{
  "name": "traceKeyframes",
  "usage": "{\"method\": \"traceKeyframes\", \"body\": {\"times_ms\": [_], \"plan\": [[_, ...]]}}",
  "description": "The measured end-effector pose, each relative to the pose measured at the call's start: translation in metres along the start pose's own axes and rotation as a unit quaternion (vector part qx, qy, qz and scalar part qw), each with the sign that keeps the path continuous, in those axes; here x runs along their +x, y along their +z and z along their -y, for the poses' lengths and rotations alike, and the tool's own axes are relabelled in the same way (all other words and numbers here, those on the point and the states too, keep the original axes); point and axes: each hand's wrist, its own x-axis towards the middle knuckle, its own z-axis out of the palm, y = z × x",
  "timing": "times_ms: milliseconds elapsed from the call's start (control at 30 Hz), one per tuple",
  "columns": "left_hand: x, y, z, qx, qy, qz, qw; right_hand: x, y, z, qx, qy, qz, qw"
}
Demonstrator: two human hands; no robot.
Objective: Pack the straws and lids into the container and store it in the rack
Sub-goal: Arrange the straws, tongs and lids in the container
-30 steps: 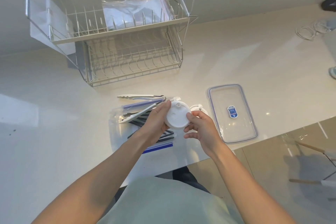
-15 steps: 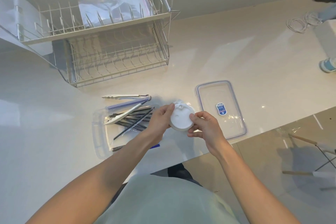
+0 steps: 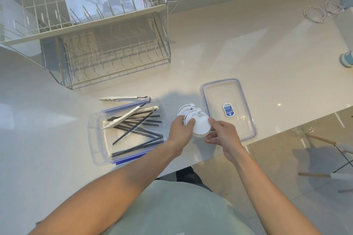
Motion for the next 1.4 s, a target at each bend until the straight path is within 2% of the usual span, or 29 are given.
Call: {"method": "traceKeyframes", "body": {"times_ms": [100, 267, 400, 567, 800, 1100, 1400], "plan": [[0.005, 0.004, -0.013, 0.102, 0.046, -0.016, 0.994, 0.007, 0.005, 0.005, -0.016, -0.019, -0.013, 1.000], [0.012, 0.008, -0.025, 0.201, 0.051, -0.046, 0.977, 0.015, 0.019, 0.010, -0.046, -0.047, -0.011, 0.998], [0.018, 0.007, -0.020, 0.200, -0.007, -0.046, 0.979, 0.018, 0.028, 0.007, -0.118, -0.057, -0.024, 0.991], [0.022, 0.011, -0.018, 0.215, -0.037, -0.038, 0.975, 0.020, 0.036, 0.004, -0.195, -0.071, -0.049, 0.977], [0.026, 0.014, -0.012, 0.206, -0.028, -0.044, 0.977, 0.019, 0.040, 0.004, -0.293, -0.120, -0.078, 0.945], [0.031, 0.012, -0.007, 0.181, 0.018, -0.043, 0.982, 0.023, 0.038, 0.007, -0.294, -0.115, -0.101, 0.943], [0.043, 0.016, -0.012, 0.230, -0.051, -0.044, 0.971, 0.028, 0.039, 0.006, -0.276, -0.070, -0.067, 0.956]]}}
